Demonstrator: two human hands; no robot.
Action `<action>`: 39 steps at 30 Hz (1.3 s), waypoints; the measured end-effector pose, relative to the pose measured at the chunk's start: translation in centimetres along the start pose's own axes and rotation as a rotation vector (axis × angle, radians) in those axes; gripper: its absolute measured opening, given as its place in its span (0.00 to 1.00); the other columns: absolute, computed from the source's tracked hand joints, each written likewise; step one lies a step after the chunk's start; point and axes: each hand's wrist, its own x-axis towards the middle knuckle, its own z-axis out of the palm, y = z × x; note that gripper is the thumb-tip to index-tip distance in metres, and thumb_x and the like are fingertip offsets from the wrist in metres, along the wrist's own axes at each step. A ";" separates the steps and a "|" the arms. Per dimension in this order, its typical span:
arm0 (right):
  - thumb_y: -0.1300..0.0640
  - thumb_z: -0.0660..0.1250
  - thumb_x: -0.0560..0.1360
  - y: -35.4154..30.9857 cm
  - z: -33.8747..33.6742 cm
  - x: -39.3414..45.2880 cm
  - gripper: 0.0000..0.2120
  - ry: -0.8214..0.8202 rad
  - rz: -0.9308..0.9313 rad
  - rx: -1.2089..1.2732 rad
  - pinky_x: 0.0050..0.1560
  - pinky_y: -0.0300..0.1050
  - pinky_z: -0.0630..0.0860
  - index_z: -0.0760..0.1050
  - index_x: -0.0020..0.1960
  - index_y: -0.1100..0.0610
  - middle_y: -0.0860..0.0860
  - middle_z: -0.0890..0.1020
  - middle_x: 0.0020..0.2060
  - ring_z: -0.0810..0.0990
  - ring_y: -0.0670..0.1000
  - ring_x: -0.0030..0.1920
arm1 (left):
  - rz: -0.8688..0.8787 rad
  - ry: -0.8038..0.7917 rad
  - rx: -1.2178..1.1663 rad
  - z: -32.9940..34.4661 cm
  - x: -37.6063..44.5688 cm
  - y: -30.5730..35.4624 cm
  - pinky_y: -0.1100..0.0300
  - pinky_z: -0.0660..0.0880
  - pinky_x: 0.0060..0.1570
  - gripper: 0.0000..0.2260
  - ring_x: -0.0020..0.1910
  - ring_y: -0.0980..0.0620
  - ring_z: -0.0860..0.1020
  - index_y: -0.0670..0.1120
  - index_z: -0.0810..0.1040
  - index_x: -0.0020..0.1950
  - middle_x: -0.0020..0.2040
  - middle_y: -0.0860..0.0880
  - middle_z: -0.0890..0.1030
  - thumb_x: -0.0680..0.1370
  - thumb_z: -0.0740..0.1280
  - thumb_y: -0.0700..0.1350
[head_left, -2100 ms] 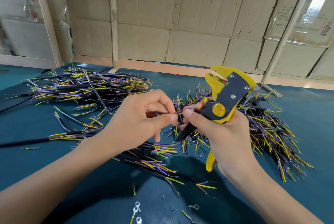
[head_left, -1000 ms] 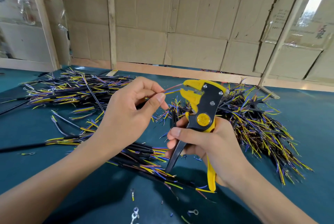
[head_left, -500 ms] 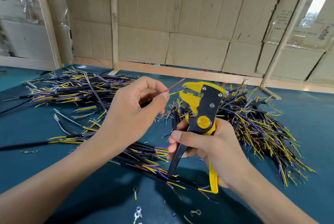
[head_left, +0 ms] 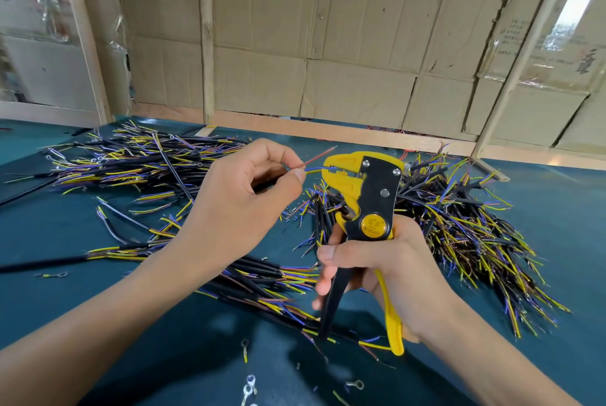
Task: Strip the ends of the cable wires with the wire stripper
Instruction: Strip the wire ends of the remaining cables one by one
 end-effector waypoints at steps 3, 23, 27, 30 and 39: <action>0.68 0.71 0.62 -0.1 0.1 -0.1 0.03 0.016 0.026 0.002 0.34 0.59 0.80 0.78 0.34 0.63 0.63 0.76 0.27 0.77 0.62 0.27 | 0.006 0.008 0.016 -0.1 0.1 0.0 0.66 0.69 0.35 0.01 0.32 0.59 0.73 0.51 0.80 0.44 0.35 0.52 0.82 0.74 0.69 0.47; 0.65 0.73 0.62 0.5 0.0 0.3 0.06 -0.049 -0.005 0.123 0.39 0.60 0.81 0.81 0.39 0.61 0.65 0.77 0.31 0.80 0.63 0.31 | 0.094 0.028 0.224 -0.5 -0.1 0.2 0.44 0.78 0.48 0.08 0.40 0.50 0.82 0.55 0.77 0.48 0.40 0.60 0.84 0.73 0.66 0.56; 0.66 0.70 0.64 0.4 -0.1 0.2 0.03 -0.052 -0.015 0.093 0.38 0.60 0.80 0.80 0.37 0.61 0.64 0.77 0.30 0.79 0.62 0.30 | 0.096 0.033 0.250 -0.4 -0.1 0.4 0.44 0.76 0.44 0.09 0.37 0.38 0.78 0.55 0.76 0.48 0.39 0.60 0.83 0.72 0.65 0.58; 0.63 0.70 0.60 0.4 -0.3 0.1 0.04 -0.067 -0.014 0.066 0.37 0.60 0.80 0.78 0.34 0.61 0.63 0.76 0.28 0.78 0.62 0.29 | 0.096 0.042 0.242 -0.5 0.0 0.6 0.44 0.76 0.44 0.09 0.37 0.39 0.78 0.56 0.77 0.48 0.39 0.59 0.83 0.72 0.65 0.58; 0.62 0.69 0.57 0.2 -0.3 -0.1 0.05 -0.060 0.031 0.074 0.34 0.59 0.79 0.76 0.32 0.62 0.63 0.74 0.27 0.76 0.61 0.26 | 0.064 0.036 0.167 -0.6 -0.1 0.5 0.41 0.77 0.47 0.03 0.42 0.43 0.81 0.55 0.78 0.47 0.40 0.56 0.85 0.74 0.69 0.50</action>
